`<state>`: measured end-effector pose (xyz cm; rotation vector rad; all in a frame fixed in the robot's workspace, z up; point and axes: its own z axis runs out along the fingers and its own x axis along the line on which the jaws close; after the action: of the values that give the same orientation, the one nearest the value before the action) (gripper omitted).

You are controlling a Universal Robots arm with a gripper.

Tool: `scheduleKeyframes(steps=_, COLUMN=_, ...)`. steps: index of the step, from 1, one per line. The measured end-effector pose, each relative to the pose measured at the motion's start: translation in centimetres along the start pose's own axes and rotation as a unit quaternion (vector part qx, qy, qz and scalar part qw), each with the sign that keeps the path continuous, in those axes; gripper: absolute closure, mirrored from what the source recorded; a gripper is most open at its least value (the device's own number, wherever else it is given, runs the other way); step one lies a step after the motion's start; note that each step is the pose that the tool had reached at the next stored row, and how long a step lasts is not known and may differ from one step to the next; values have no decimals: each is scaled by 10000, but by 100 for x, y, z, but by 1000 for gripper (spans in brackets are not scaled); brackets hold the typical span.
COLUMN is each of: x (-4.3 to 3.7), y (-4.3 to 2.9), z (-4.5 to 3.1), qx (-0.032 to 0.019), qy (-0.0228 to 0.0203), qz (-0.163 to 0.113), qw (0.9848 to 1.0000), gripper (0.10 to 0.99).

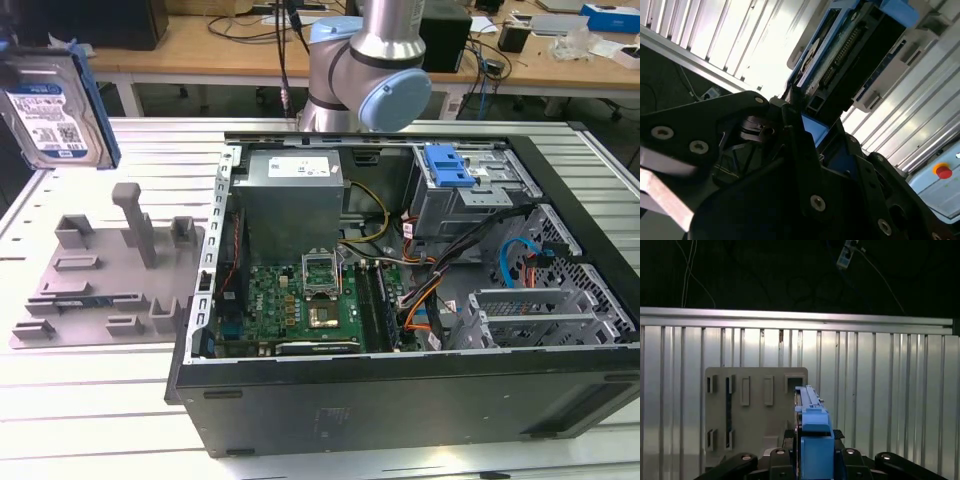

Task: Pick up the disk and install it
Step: 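Pick up the disk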

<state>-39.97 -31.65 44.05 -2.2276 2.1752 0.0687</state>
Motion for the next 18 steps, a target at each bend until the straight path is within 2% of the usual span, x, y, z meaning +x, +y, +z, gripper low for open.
scheduleKeyframes(steps=2, x=-2, y=1, z=-84, qx=0, qy=-7, qz=0, qw=10000, gripper=718)
scheduleKeyframes(steps=4, x=-6, y=3, z=-214, qx=0, qy=-15, qz=0, qw=10000, gripper=718)
scheduleKeyframes(steps=6, x=-8, y=3, z=-280, qx=1, qy=-18, qz=0, qw=10000, gripper=718)
scheduleKeyframes(steps=7, x=-9, y=4, z=-343, qx=1, qy=-20, qz=0, qw=10000, gripper=718)
scheduleKeyframes(steps=10, x=-9, y=5, z=-430, qx=0, qy=-22, qz=0, qw=10000, gripper=718)
scheduleKeyframes(steps=18, x=1, y=3, z=-450, qx=0, qy=-22, qz=-3, qw=10000, gripper=718)
